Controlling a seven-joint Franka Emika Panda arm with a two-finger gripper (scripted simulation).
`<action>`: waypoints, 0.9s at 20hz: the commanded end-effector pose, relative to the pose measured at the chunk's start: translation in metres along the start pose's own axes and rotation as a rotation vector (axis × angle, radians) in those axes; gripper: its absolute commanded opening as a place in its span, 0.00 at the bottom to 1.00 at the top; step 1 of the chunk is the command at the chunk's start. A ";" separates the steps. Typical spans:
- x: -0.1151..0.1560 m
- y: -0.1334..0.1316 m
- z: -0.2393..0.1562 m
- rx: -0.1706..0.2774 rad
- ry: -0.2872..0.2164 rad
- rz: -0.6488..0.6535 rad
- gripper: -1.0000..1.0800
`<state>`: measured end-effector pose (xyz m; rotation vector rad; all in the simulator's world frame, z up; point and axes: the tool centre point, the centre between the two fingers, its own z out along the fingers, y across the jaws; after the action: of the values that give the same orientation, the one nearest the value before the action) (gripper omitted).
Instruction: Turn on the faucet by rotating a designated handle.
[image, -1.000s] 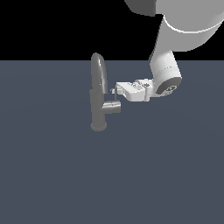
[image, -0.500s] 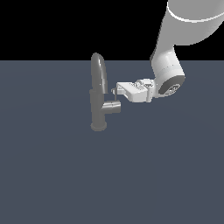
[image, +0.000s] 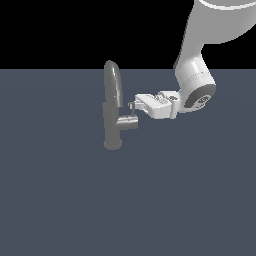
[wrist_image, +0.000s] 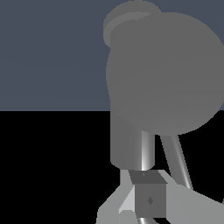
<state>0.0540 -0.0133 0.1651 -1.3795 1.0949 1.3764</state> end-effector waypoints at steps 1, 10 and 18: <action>-0.004 0.008 0.000 -0.006 -0.003 0.000 0.00; 0.002 0.023 0.000 -0.004 -0.002 -0.003 0.00; 0.016 0.049 0.000 -0.005 -0.003 -0.001 0.00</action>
<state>0.0176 -0.0209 0.1593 -1.3927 1.0790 1.3608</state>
